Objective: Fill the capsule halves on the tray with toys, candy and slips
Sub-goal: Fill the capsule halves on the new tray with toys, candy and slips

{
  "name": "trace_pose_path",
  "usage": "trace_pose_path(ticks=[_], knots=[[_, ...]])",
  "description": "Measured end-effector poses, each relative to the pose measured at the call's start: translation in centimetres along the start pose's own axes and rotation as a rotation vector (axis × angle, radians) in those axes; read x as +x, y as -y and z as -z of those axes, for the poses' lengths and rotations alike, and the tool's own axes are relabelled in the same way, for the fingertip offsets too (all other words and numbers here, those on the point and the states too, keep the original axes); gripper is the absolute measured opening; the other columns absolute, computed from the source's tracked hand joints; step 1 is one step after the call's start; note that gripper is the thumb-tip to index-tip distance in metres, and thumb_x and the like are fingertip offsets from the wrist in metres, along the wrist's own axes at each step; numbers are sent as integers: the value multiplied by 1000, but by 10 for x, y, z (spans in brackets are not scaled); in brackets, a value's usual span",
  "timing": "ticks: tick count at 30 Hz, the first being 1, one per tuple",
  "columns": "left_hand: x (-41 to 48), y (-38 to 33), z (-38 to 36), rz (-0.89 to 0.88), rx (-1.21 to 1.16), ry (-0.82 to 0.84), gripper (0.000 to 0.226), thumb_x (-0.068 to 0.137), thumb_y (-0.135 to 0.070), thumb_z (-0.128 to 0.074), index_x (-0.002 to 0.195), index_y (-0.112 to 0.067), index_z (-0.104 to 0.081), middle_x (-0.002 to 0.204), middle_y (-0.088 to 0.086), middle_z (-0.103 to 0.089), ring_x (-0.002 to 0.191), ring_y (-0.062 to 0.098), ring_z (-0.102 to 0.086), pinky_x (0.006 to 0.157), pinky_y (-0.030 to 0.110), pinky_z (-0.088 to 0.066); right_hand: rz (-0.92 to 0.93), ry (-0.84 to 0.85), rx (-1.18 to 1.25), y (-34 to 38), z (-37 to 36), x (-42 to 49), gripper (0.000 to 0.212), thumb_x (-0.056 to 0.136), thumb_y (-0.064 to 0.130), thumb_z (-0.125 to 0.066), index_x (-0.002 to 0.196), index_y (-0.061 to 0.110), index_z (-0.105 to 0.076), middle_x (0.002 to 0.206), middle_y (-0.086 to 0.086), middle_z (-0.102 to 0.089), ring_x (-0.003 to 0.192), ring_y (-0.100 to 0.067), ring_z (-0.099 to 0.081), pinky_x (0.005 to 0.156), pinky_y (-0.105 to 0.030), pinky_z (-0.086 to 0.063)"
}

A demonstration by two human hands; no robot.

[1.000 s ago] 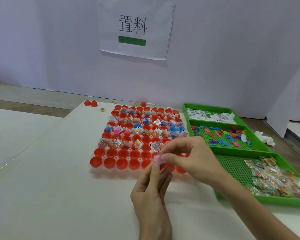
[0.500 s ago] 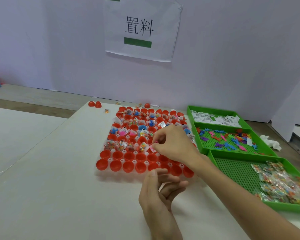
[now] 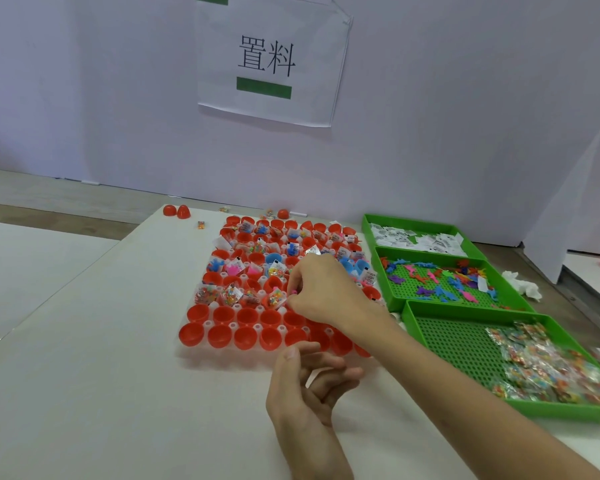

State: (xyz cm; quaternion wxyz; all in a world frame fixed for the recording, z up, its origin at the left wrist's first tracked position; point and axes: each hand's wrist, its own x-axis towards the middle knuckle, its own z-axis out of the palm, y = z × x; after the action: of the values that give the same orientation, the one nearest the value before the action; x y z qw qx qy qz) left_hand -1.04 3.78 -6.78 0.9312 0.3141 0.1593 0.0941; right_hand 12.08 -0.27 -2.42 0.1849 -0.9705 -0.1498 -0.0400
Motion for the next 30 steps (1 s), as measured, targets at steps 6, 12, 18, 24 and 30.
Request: trace_pose_path(ticks=[6, 12, 18, 24, 30], knots=[[1, 2, 0, -5, -1, -11, 33, 98, -21, -42, 81, -2, -63, 57, 13, -60, 45, 31, -63, 46, 31, -55, 5, 5, -49, 1, -3, 4, 17, 86, 8, -72, 101, 12, -78, 93, -3, -74, 81, -13, -69, 85, -35, -61], [2, 2, 0, 0, 18, -21, 35, 99, -19, -41, 76, -4, -63, 56, 12, -58, 43, 30, -60, 45, 31, -54, 45, -14, 18, -6, 3, -1, 10, 87, 16, -76, 97, 16, -76, 96, 1, -72, 83, -9, -65, 88, -32, -58], [2, 0, -1, 8, 35, -30, 34, 98, -17, -41, 75, -3, -61, 54, 11, -57, 40, 28, -58, 43, 29, -53, 76, -13, 10, -7, 0, -3, 12, 89, 25, -74, 100, 19, -78, 97, 3, -74, 89, -10, -67, 101, -42, -53], [3, -2, -3, 38, 30, -34, 35, 99, -20, -40, 75, -2, -58, 50, 9, -55, 37, 26, -56, 40, 28, -52, 153, -108, 24, -11, -5, -10, 21, 92, 40, -69, 101, 22, -75, 88, 8, -70, 79, -5, -61, 102, -40, -50], [4, -1, -1, 70, 16, -20, 40, 99, -24, -40, 70, -3, -58, 51, 11, -54, 38, 27, -56, 40, 30, -52, 145, -197, 173, -23, 10, -8, 21, 86, 49, -70, 95, 30, -76, 85, 16, -68, 75, 1, -60, 74, -20, -49]])
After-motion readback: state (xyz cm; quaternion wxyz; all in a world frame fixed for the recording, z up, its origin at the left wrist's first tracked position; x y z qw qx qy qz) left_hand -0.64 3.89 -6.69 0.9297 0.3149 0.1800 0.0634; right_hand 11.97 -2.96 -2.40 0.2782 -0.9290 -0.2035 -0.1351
